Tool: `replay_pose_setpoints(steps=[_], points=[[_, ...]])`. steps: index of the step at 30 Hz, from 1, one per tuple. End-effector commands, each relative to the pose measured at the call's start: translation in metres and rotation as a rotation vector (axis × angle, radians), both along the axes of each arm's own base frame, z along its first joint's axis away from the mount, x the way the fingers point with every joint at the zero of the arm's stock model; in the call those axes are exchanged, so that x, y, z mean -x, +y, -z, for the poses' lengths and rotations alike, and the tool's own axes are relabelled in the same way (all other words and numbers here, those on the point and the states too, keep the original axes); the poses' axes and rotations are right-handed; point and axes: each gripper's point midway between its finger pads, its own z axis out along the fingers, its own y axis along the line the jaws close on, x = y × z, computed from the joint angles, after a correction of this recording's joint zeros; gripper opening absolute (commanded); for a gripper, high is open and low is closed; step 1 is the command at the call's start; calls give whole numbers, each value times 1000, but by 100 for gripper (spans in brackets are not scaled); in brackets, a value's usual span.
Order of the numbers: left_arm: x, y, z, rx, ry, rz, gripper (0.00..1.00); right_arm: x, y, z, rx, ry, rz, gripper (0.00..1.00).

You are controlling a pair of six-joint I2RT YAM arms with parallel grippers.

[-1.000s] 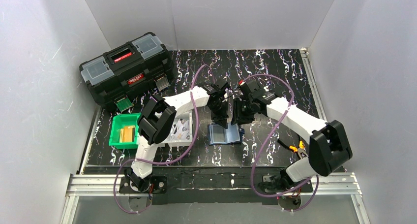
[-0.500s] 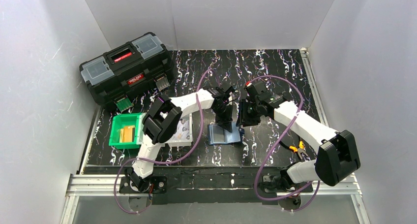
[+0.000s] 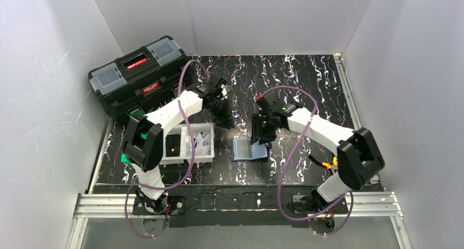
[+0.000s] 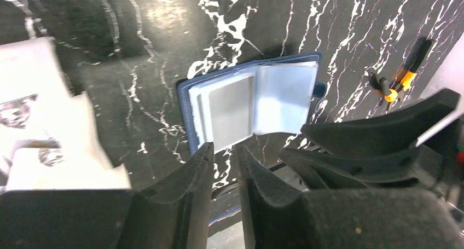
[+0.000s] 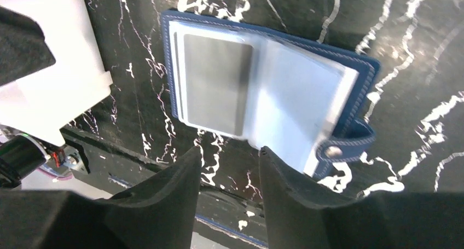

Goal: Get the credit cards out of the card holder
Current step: Remove the credit card from the card holder.

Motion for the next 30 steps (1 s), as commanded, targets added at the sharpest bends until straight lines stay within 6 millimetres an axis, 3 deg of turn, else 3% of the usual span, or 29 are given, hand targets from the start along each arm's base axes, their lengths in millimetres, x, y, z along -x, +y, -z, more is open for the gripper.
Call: replay_pose_setpoints(steps=[1, 11, 22, 30], points=[[17, 24, 3, -30, 23, 2, 22, -12, 20, -1, 45, -20, -19, 55], [27, 32, 7, 15, 46, -29, 22, -15, 33, 30, 172, 30, -65, 75], [35, 31, 12, 40, 72, -40, 21, -7, 39, 51, 238, 65, -113, 75], [36, 31, 15, 40, 84, -42, 20, 2, 34, 71, 286, 115, -138, 66]])
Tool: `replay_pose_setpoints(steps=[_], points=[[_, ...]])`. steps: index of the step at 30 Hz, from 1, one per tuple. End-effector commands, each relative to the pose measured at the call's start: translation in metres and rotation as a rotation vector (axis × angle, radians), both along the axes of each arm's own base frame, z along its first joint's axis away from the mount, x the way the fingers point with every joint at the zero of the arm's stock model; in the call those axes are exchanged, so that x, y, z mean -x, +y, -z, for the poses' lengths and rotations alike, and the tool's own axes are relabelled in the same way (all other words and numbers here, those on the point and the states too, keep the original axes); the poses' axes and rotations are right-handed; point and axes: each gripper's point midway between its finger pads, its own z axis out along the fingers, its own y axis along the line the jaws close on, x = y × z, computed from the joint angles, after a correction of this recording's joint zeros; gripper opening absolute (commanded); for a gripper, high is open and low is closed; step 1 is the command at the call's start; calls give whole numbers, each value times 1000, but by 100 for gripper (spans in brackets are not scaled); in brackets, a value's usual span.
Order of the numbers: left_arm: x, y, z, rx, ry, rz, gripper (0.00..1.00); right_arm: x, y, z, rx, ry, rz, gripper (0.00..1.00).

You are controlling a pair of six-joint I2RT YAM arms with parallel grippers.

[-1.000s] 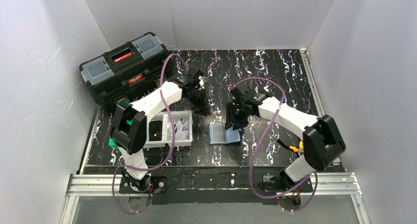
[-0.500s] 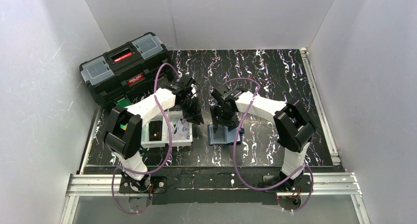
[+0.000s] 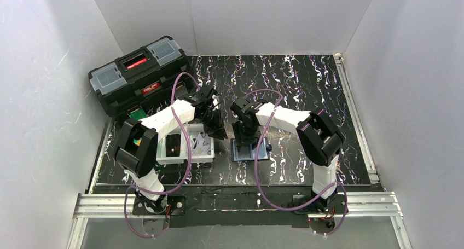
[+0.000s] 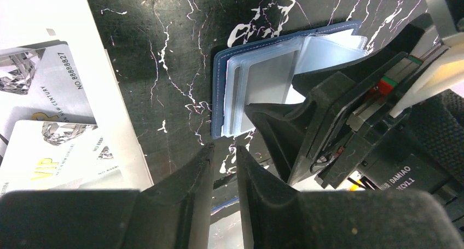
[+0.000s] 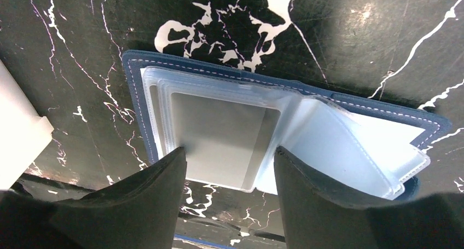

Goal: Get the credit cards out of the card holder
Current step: Remove the credit card from the card holder.

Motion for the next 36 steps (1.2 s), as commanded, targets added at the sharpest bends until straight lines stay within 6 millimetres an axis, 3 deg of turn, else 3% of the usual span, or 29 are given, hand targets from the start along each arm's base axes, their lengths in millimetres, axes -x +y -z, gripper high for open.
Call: replay_pose_setpoints(steps=[1, 11, 16, 24, 30, 36], points=[[5, 1, -12, 30, -9, -1, 20, 2, -4, 12, 53, 20, -25, 64], [10, -4, -6, 34, 16, 21, 19, 14, -10, 26, 1, 89, -11, 35], [22, -27, 6, 23, 47, 101, 16, 14, -14, 30, -130, 171, 47, 18], [34, -48, 40, -18, 118, 174, 16, 11, -19, 32, -227, 211, 92, 13], [34, -48, 46, -39, 127, 182, 17, 10, -20, 32, -240, 216, 97, 13], [33, -40, 43, -88, 100, 183, 24, 10, -20, 32, -247, 218, 100, 13]])
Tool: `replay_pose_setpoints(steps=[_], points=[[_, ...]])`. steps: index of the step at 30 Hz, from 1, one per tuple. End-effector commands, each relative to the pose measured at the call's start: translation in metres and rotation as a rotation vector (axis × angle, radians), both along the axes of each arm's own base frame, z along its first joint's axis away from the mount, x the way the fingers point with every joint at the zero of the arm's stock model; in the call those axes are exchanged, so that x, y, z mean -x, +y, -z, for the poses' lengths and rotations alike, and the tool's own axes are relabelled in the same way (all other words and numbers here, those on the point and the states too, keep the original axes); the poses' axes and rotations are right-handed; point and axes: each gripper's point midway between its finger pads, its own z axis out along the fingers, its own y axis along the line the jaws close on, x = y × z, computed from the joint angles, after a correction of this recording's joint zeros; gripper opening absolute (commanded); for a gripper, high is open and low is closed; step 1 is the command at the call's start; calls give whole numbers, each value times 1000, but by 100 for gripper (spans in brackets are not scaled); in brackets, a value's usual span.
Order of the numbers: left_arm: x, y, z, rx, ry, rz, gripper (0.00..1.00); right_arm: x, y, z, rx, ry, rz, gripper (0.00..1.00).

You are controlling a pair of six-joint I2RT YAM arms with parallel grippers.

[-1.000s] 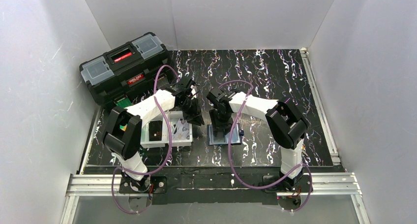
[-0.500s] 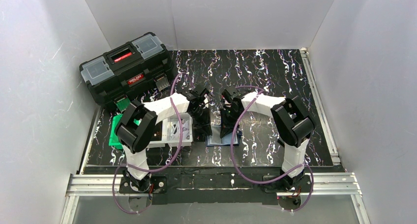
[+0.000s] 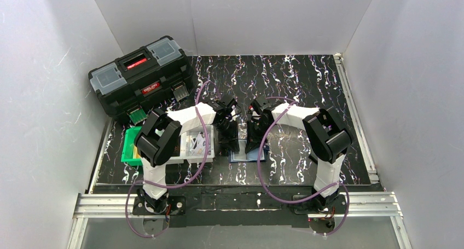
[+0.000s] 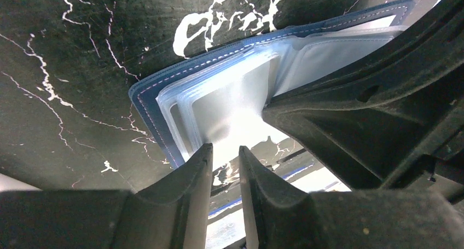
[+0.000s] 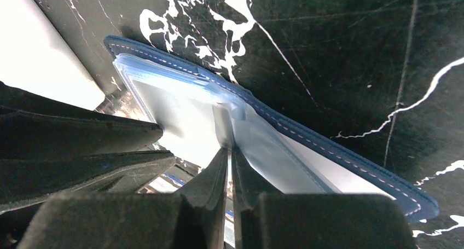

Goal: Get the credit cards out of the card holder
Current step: Remove the credit card from the card holder.

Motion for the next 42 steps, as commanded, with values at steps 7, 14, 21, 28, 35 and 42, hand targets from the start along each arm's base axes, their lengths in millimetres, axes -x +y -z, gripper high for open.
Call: replay_pose_setpoints(steps=[7, 14, 21, 28, 35, 42], points=[[0, 17, -4, -90, -45, 19, 25, 3, -15, 26, 83, -16, -5, 13], [1, 14, -2, -79, -37, 28, 24, 3, -14, 26, 80, -12, -5, 12], [1, 8, 3, -51, -16, 32, 24, 2, -15, 26, 80, -11, -6, 12], [1, -6, 0, -4, -8, 43, 24, 3, -15, 26, 79, -10, -7, 12], [3, -21, -6, 53, 5, 36, 24, 3, -15, 26, 74, -12, -7, 12], [-1, -30, -26, 118, -30, 19, 24, 3, -15, 26, 68, -11, -2, 13]])
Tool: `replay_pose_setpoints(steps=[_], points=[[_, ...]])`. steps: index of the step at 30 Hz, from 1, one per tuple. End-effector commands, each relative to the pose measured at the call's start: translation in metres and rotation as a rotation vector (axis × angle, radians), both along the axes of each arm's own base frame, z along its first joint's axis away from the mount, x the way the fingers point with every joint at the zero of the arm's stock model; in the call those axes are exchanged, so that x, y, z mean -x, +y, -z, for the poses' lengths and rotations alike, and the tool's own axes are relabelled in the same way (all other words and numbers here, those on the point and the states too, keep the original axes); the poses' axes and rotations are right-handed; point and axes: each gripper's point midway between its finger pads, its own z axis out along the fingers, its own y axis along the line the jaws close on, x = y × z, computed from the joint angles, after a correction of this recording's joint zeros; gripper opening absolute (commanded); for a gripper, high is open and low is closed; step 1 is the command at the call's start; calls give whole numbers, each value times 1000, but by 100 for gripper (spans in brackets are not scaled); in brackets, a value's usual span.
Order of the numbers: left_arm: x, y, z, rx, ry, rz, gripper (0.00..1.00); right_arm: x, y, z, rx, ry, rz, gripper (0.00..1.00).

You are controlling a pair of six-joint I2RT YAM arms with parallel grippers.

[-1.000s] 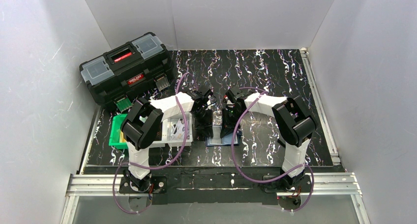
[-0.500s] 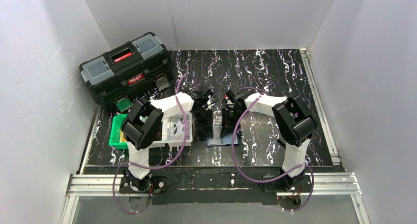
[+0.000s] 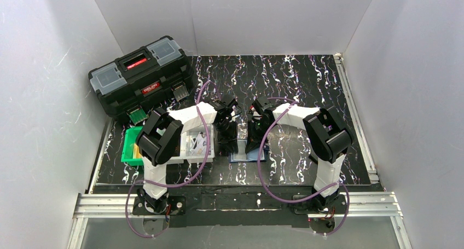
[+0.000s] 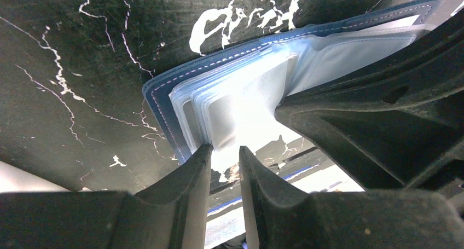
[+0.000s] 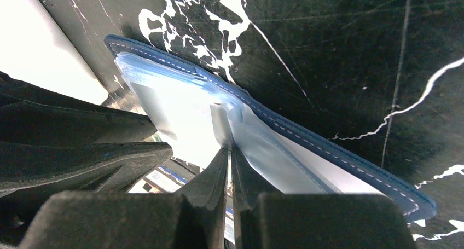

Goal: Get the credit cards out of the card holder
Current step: Remove the credit card from the card holder.

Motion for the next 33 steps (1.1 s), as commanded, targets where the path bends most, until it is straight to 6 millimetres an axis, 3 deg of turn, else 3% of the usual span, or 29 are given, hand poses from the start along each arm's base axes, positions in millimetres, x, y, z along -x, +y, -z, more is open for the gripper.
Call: replay_pose_setpoints(steps=[1, 12, 17, 21, 25, 29, 33], points=[[-5, -33, -31, 158, -54, 9, 23, 3, -14, 25, 90, -25, -9, 14], [-5, -37, -42, 187, -72, 11, 14, 1, -13, 22, 70, -40, 4, 26], [-5, -40, -45, 183, -80, 17, 7, 0, -9, 16, 34, -44, 13, 36], [-6, -33, -43, 117, -91, 10, 0, -4, -6, 1, 5, -72, 34, 45], [-8, -20, -42, 29, -100, 1, 0, -15, -8, -24, -11, -133, 64, 53], [-10, -13, -42, -12, -113, 2, 0, -23, -15, -51, -11, -205, 89, 55], [-11, -11, -44, -24, -124, 9, 0, -25, -26, -58, 44, -247, 98, 53]])
